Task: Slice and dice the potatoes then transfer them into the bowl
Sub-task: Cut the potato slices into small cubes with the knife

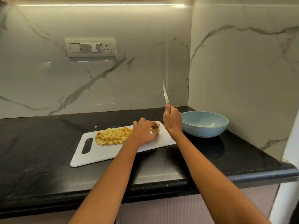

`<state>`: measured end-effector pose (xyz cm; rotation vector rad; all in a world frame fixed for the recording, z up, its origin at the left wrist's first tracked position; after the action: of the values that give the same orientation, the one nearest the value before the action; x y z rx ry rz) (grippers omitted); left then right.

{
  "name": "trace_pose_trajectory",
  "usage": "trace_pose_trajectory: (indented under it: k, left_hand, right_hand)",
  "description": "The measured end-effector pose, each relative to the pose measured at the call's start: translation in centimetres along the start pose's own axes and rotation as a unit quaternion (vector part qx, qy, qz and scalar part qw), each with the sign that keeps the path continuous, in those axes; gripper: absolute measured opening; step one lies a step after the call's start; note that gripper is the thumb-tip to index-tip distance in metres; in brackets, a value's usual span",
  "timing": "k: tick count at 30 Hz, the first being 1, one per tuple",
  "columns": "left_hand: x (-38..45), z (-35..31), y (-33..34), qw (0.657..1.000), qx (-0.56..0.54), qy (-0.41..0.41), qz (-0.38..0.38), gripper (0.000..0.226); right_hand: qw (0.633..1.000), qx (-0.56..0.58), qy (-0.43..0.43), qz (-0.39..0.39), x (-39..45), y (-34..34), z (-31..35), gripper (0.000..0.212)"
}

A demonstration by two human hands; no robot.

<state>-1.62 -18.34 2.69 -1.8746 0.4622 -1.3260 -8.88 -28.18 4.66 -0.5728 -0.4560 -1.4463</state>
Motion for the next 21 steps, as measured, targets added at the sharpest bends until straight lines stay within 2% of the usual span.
trace_pose_trajectory:
  k: [4, 7, 10, 13, 16, 21]
  left_hand:
    - [-2.4, 2.4, -1.1, 0.995, -0.069, -0.065, -0.033, 0.025]
    - [-3.8, 2.2, -1.6, 0.99, -0.077, -0.097, -0.06, 0.03]
    - [-4.5, 1.7, -1.5, 0.987, -0.053, -0.129, -0.083, 0.03]
    - [-4.8, 1.5, -1.4, 0.982, -0.048, -0.153, -0.099, 0.02]
    - [-4.9, 1.5, -1.6, 0.976, -0.067, -0.179, -0.1, 0.018]
    - [-5.0, 1.1, -2.0, 0.971, -0.091, -0.202, -0.093, 0.018]
  right_hand:
    - [0.999, 0.001, 0.02, 0.037, -0.8, -0.6, 0.5, 0.044]
    - [0.994, -0.028, 0.043, 0.094, -1.9, -1.3, 0.8, 0.045]
    - [0.973, -0.14, 0.031, 0.18, -3.7, -2.1, 1.2, 0.042]
    - [0.931, -0.278, -0.044, 0.234, -6.0, -3.2, 2.0, 0.033]
    - [0.895, -0.363, -0.125, 0.226, -8.2, -4.5, 3.0, 0.028]
    - [0.887, -0.392, -0.136, 0.203, -9.7, -6.3, 3.5, 0.027]
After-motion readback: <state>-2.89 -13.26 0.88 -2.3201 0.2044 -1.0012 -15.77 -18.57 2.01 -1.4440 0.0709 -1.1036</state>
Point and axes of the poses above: each hand's wrist, its own x-axis towards the middle knuckle, its own y-axis out of the palm, z = x × y, the point moved 3 cm from there along x, towards the middle knuckle, and after that the axes turned 15 degrees about -z, right-handed, at the moved point
